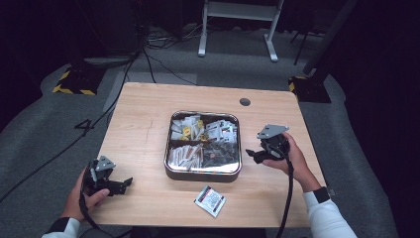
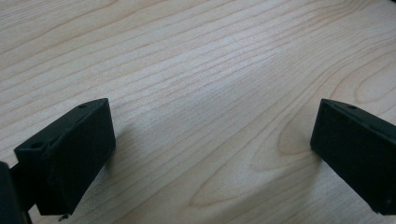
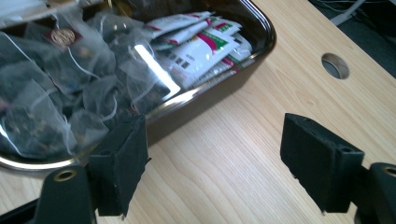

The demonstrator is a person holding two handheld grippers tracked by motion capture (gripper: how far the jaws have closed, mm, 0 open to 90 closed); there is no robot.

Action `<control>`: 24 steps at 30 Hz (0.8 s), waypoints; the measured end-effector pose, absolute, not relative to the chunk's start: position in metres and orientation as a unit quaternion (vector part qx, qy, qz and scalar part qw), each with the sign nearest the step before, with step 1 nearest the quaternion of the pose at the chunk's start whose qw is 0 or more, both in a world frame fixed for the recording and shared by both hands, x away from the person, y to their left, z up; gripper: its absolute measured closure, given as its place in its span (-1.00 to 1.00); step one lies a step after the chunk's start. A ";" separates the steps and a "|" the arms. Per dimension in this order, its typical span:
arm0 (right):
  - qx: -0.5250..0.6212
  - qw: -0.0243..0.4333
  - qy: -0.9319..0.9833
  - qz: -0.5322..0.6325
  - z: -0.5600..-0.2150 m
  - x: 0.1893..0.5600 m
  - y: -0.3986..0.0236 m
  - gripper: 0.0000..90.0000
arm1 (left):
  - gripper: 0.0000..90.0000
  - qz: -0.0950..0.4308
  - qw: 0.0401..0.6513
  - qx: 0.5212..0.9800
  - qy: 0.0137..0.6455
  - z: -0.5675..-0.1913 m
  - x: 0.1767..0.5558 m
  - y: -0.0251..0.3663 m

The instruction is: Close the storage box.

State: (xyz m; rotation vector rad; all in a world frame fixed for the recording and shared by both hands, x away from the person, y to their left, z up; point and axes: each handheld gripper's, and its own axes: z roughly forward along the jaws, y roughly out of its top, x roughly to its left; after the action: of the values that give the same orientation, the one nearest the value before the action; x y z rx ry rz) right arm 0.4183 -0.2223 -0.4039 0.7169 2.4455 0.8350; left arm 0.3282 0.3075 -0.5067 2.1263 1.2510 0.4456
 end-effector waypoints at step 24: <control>0.300 0.241 0.876 0.290 -0.429 0.394 -0.274 -0.53 | -0.99 0.176 0.308 0.797 0.489 -0.507 0.327 0.306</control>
State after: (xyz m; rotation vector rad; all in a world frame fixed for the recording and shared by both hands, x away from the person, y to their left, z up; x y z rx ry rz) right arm 0.3939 -0.2736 -0.4287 0.8210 2.3962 0.7921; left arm 0.3273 0.3056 -0.5066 2.1074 1.2933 0.4657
